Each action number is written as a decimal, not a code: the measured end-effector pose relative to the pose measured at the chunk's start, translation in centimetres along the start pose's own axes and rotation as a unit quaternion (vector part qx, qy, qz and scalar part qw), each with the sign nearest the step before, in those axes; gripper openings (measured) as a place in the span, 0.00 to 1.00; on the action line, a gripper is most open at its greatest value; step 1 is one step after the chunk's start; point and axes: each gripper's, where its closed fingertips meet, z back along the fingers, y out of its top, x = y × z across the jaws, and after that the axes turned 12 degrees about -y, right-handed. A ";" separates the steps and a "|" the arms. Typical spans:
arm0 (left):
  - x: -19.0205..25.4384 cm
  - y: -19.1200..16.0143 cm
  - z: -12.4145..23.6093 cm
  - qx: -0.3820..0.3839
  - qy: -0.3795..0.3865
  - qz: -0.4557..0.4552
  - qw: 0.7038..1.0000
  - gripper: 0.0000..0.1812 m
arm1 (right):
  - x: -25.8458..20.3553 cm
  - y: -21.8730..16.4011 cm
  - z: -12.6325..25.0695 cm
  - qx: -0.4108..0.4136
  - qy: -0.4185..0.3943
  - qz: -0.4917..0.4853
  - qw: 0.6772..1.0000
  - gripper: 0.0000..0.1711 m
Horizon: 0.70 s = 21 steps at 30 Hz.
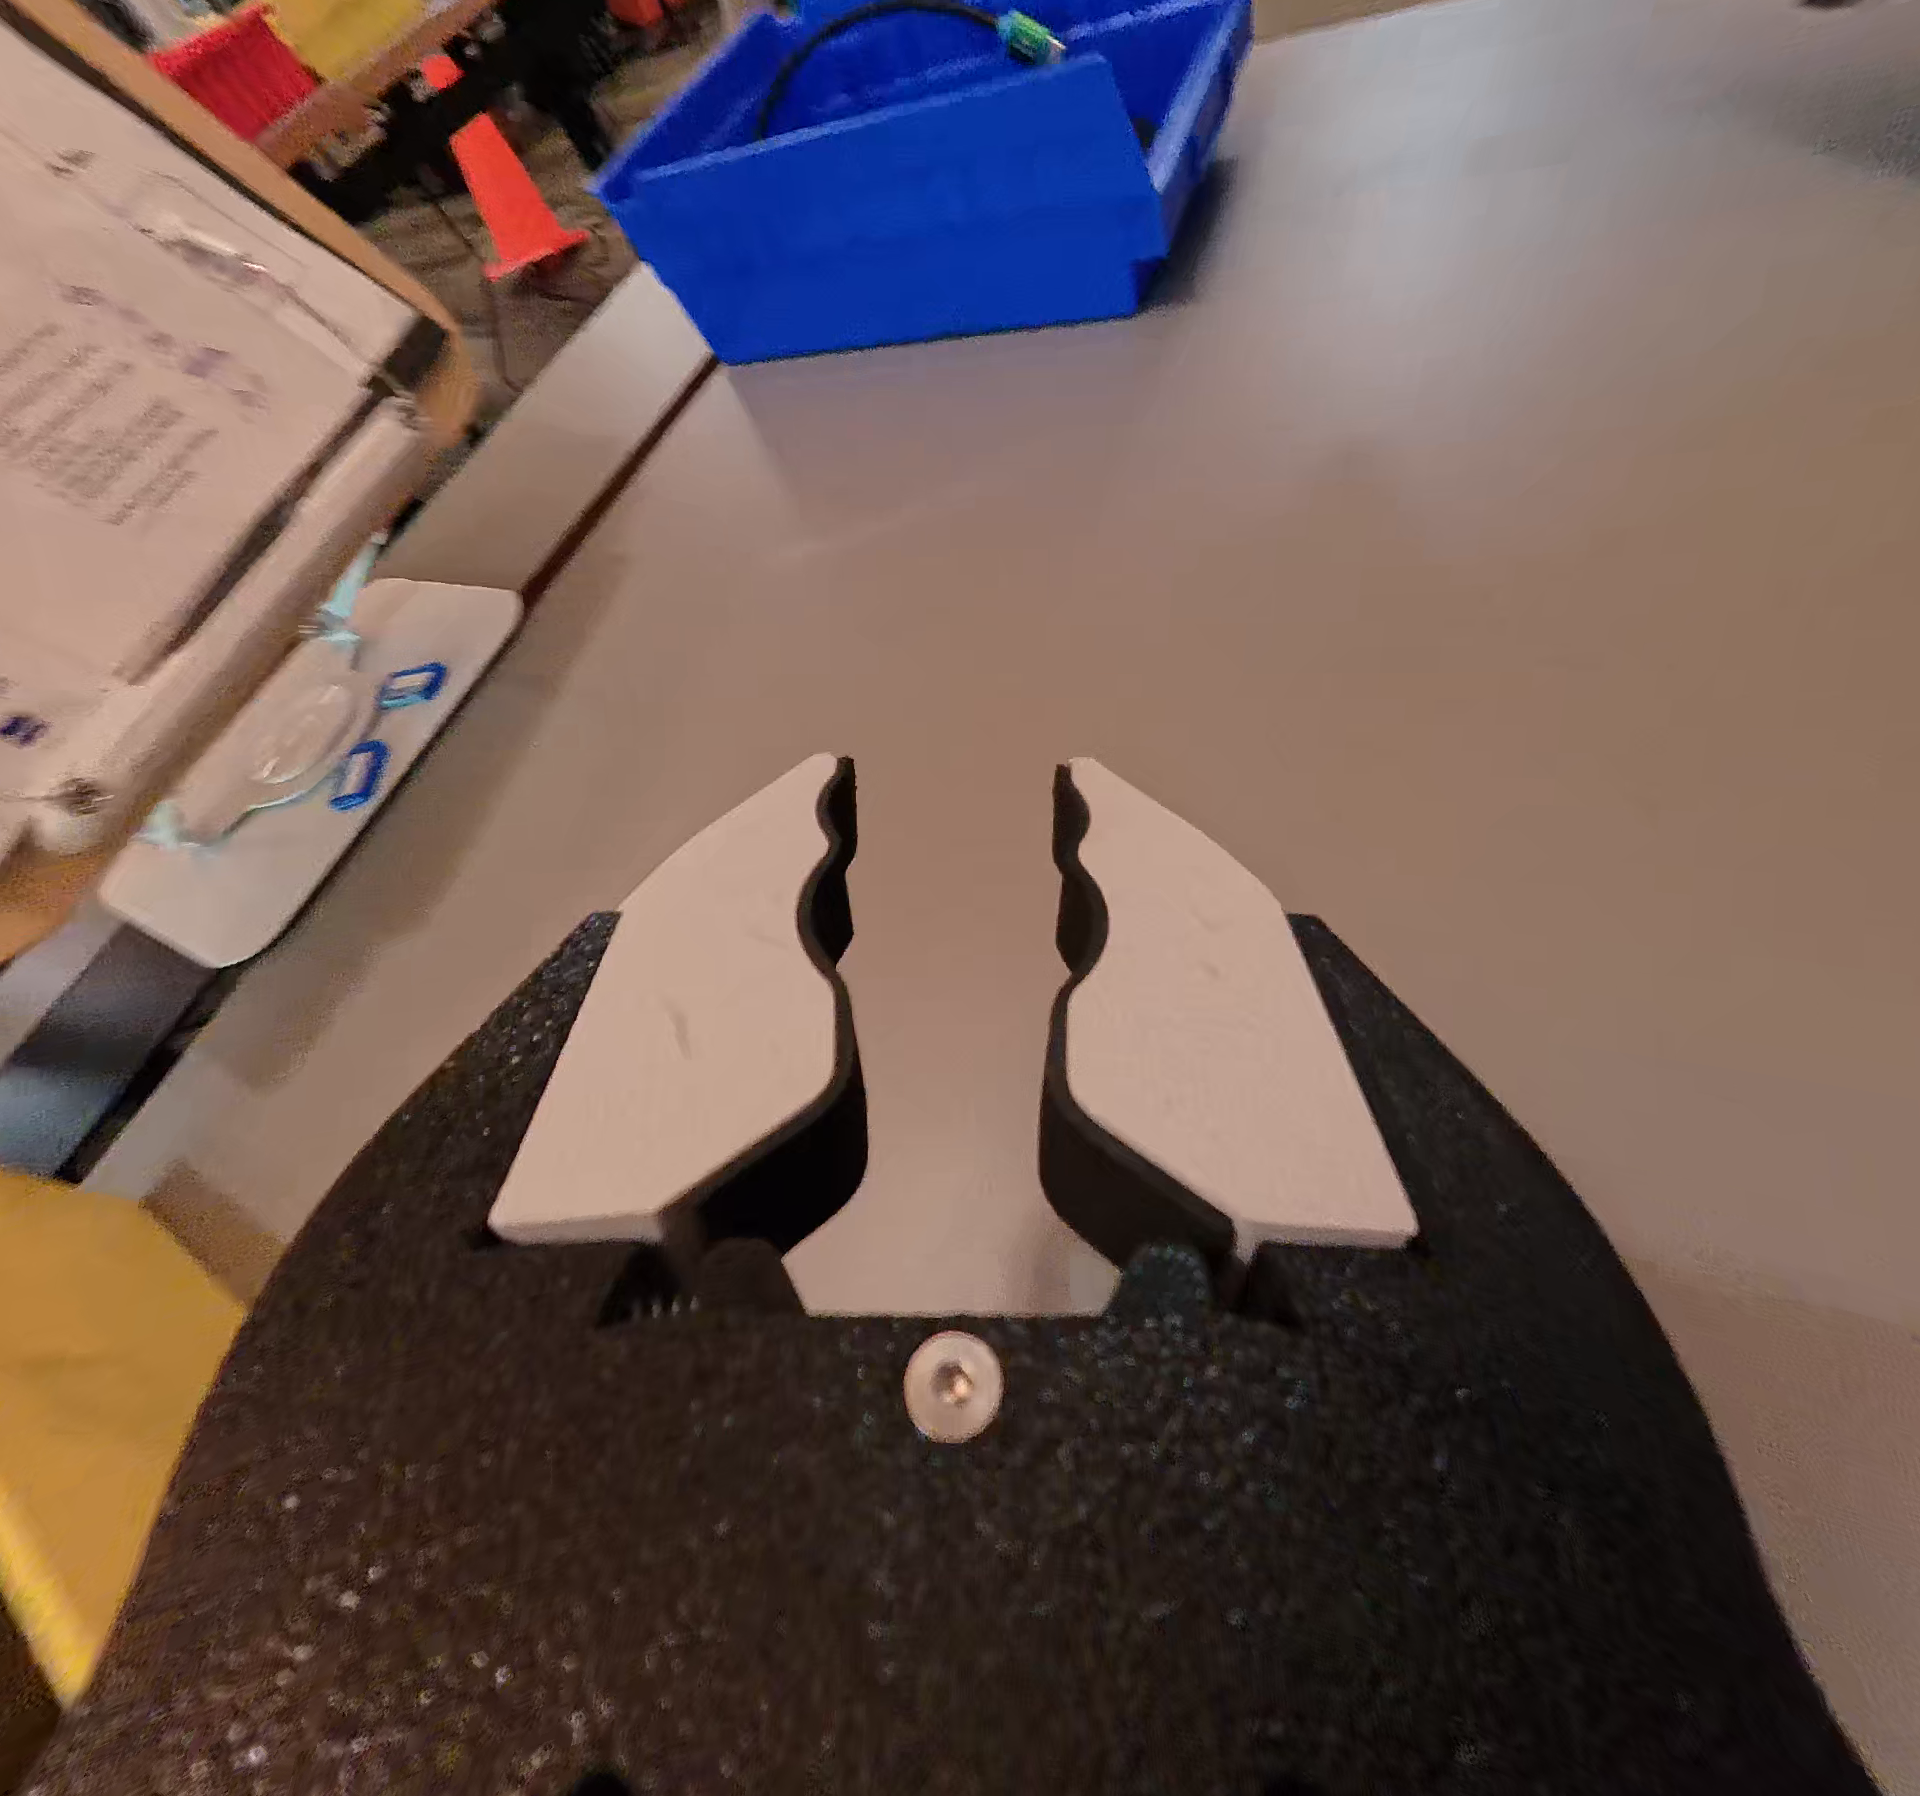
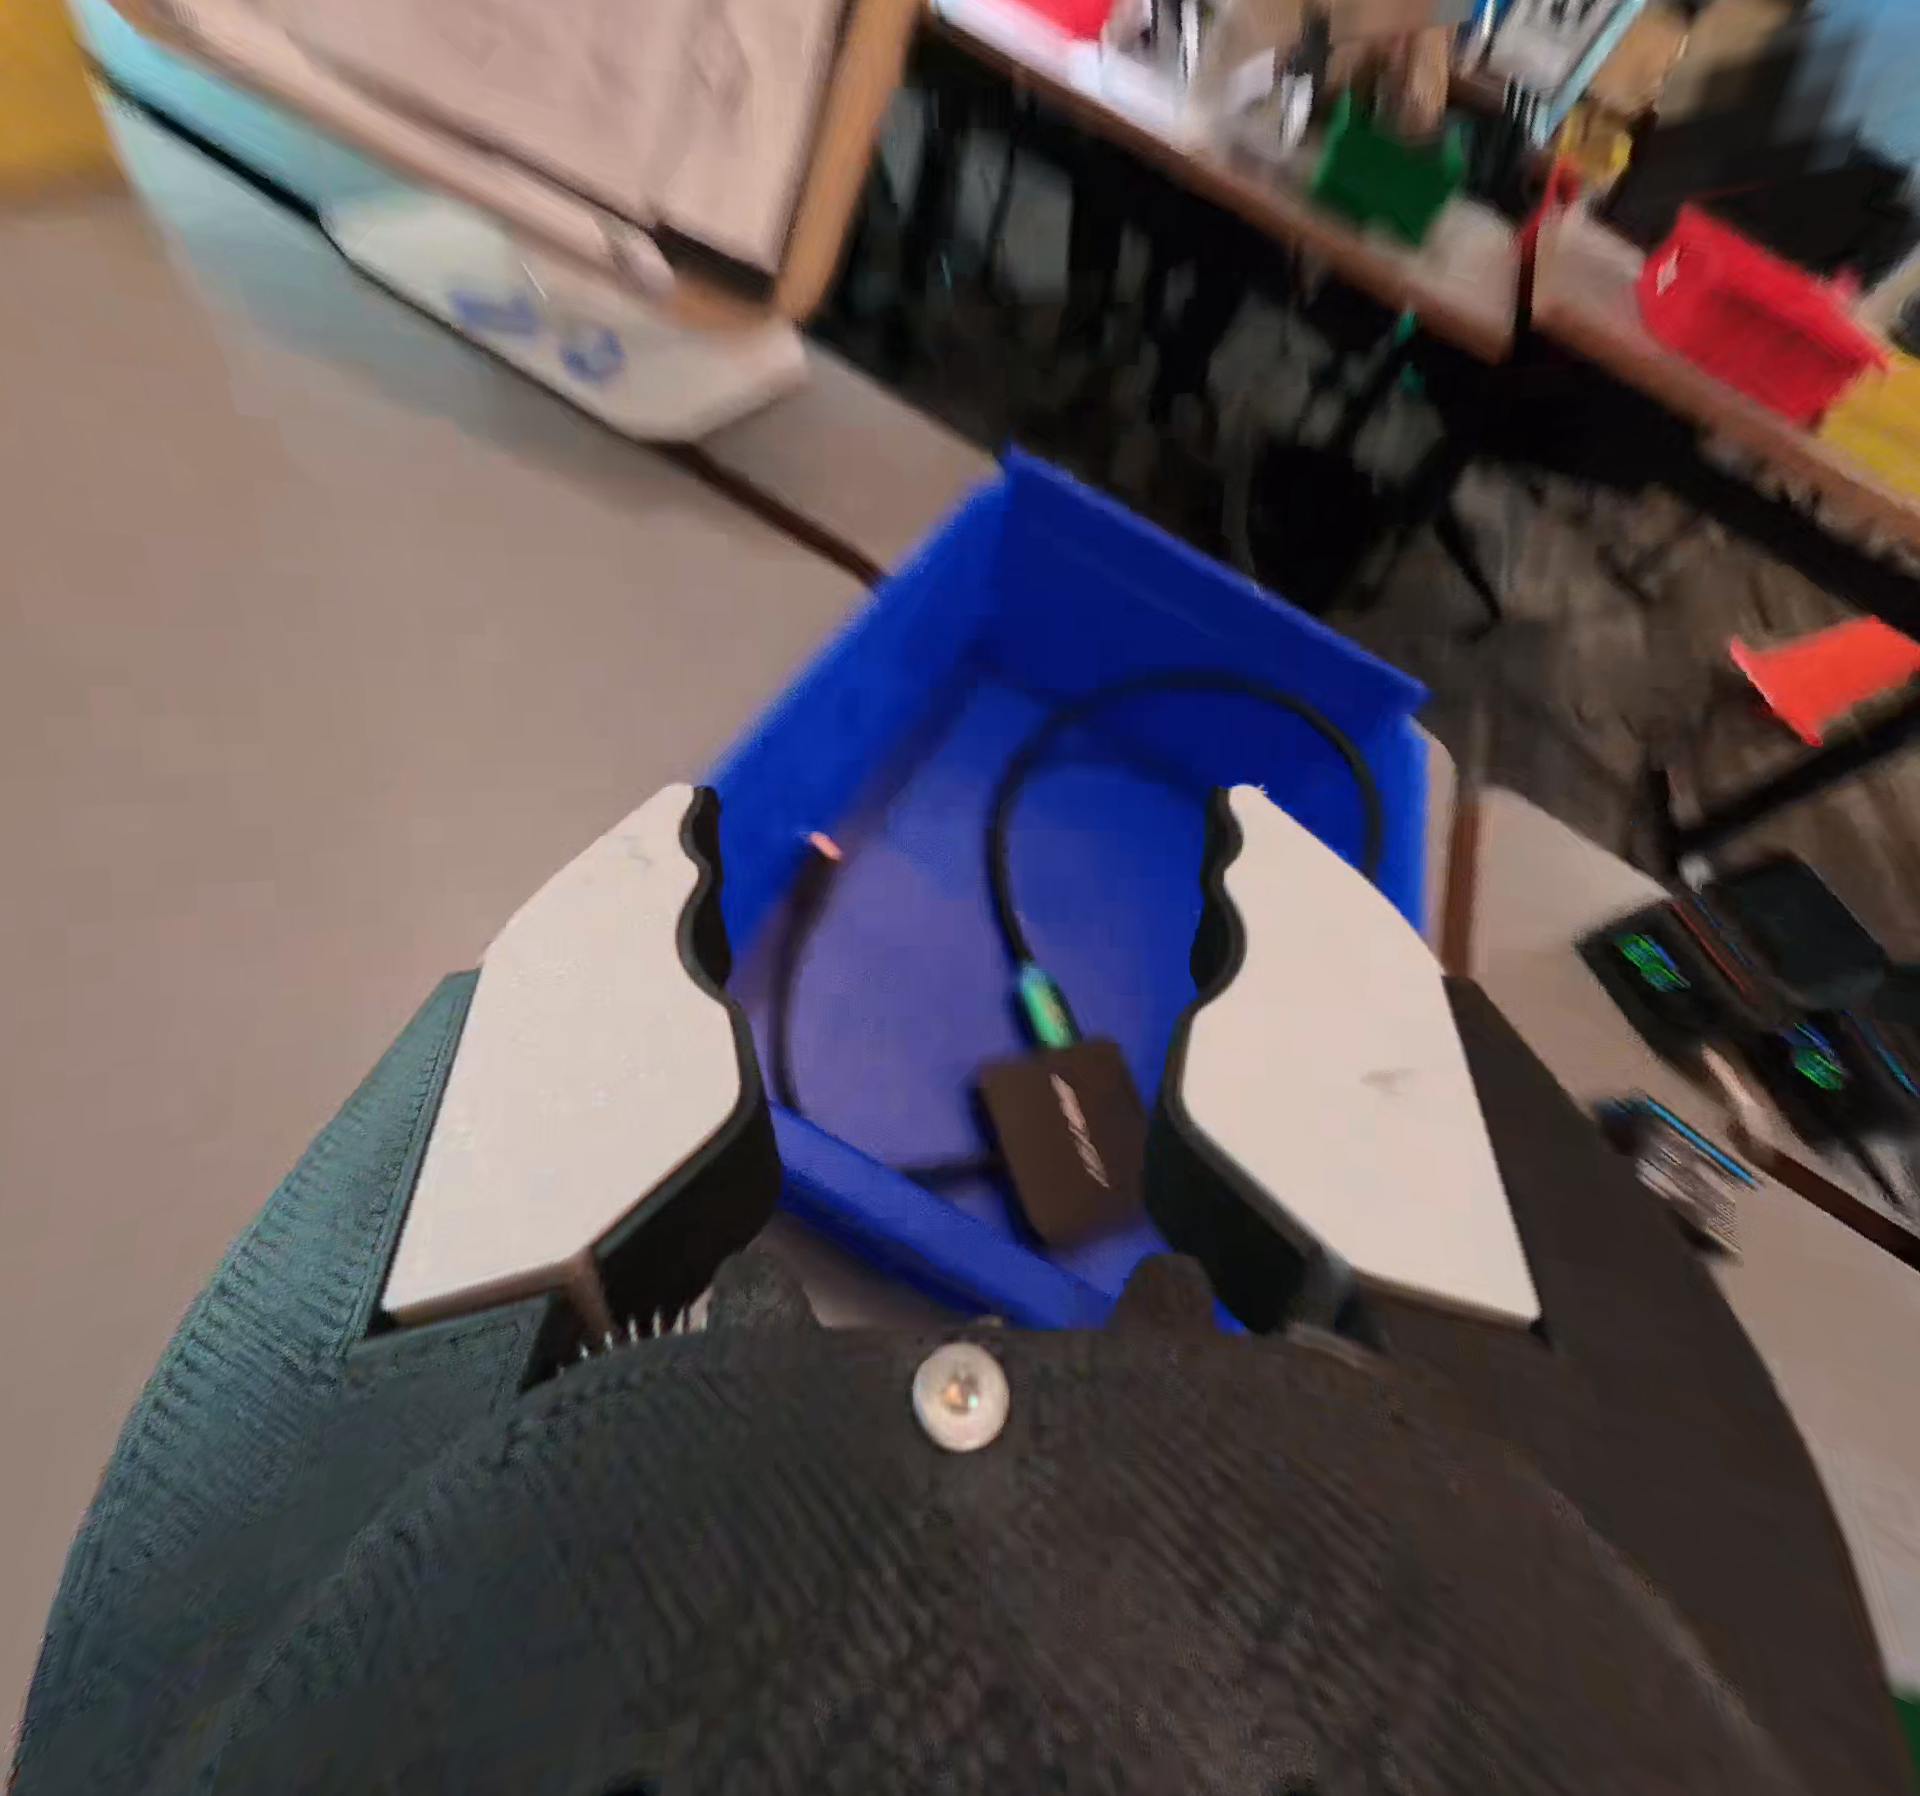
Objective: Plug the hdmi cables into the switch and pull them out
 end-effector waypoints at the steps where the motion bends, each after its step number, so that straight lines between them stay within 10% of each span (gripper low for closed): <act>1: -0.6 0.4 0.9 0.007 0.014 0.002 1.000 0.20 | -1.6 0.9 0.4 0.039 0.011 -0.022 0.999 0.50; 9: -12.6 -0.3 12.8 -0.030 0.195 0.154 0.968 0.20 | -15.3 3.8 1.4 0.207 0.121 -0.077 0.968 0.46; 14: -23.4 -6.5 21.4 -0.027 0.278 0.378 0.883 0.26 | -20.2 2.8 0.8 0.181 0.188 -0.077 0.962 0.49; 21: -28.7 -15.9 21.6 -0.048 0.180 0.657 0.731 0.35 | -20.7 1.5 1.6 0.182 0.228 -0.120 0.949 0.48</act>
